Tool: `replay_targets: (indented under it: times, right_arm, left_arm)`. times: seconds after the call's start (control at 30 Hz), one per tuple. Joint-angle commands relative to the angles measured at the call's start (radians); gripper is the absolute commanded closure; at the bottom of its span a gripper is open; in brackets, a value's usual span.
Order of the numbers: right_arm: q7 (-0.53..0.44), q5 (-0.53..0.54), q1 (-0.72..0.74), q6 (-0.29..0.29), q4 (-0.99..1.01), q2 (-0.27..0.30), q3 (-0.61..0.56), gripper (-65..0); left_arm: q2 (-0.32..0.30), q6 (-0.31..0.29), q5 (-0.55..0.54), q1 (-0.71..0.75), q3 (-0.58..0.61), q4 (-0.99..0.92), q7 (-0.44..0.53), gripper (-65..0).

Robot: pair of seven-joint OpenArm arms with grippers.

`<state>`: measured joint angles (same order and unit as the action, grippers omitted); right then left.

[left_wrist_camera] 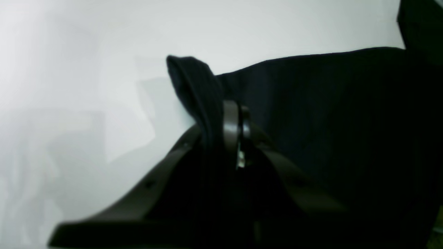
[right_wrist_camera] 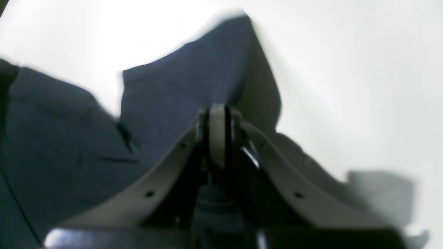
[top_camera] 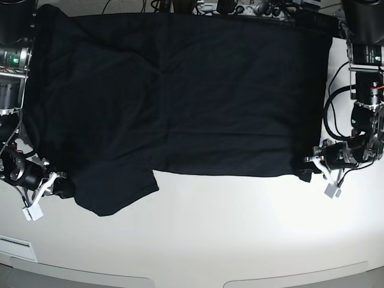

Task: Fold the T-shirt properly
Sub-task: 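Lift the hem with both grippers and fold it over toward the collar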

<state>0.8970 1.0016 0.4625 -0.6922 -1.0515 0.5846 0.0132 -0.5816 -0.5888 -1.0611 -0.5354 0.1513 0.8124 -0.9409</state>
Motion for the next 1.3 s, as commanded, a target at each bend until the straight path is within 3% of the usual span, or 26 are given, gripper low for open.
replay_targets:
  times: [0.0, 0.1, 0.23, 0.33, 0.47, 0.63, 0.77, 0.9, 1.03, 1.27]
  right_arm:
    - [-0.015, 0.024, 0.010, -0.006, -0.053, 0.033, 0.006, 0.0]
    - [0.025, 0.029, -0.051, -0.006, -0.187, 0.066, 0.006, 0.0]
    - [0.040, 0.057, -0.163, -0.006, -0.347, 0.112, 0.006, 0.0]
    - [0.044, 0.056, -0.242, -0.006, -0.447, 0.148, 0.008, 0.0]
    - [0.047, 0.057, -0.335, -0.006, -0.530, 0.221, 0.008, 0.0]
    - [0.047, 0.058, -0.412, -0.006, -0.550, 0.286, 0.019, 0.0]
    - [0.056, 0.077, -0.438, -0.006, -0.550, 0.298, 0.042, 0.0]
    - [0.168, 0.182, -0.438, -0.006, -0.552, 0.299, 0.049, 0.0]
    - [0.256, 0.274, -0.438, -0.006, -0.552, 0.299, 0.049, 0.0]
    - [0.433, 0.345, -0.438, -0.006, -0.553, 0.299, 0.049, 0.0]
  left_arm:
    - [-0.018, -0.005, -0.004, -0.036, -0.004, 0.012, -0.004, 0.0]
    - [-0.018, -0.044, -0.055, -0.042, -0.004, 0.028, -0.058, 0.0]
    - [-0.020, -0.098, -0.182, -0.041, -0.004, 0.070, -0.205, 0.0]
    - [-0.033, -0.107, -0.264, -0.040, -0.004, 0.112, -0.303, 0.0]
    - [-0.087, -0.108, -0.338, -0.024, -0.004, 0.184, -0.342, 0.0]
    - [-0.181, -0.108, -0.348, 0.012, -0.004, 0.294, -0.340, 0.0]
    - [-0.241, -0.108, -0.362, 0.019, -0.004, 0.349, -0.340, 0.0]
    - [-0.284, -0.108, -0.421, 0.046, -0.003, 0.374, -0.354, 0.0]
    - [-0.291, -0.109, -0.422, 0.102, -0.003, 0.410, -0.439, 0.0]
    - [-0.314, -0.109, -0.422, 0.245, -0.003, 0.565, -0.455, 0.0]
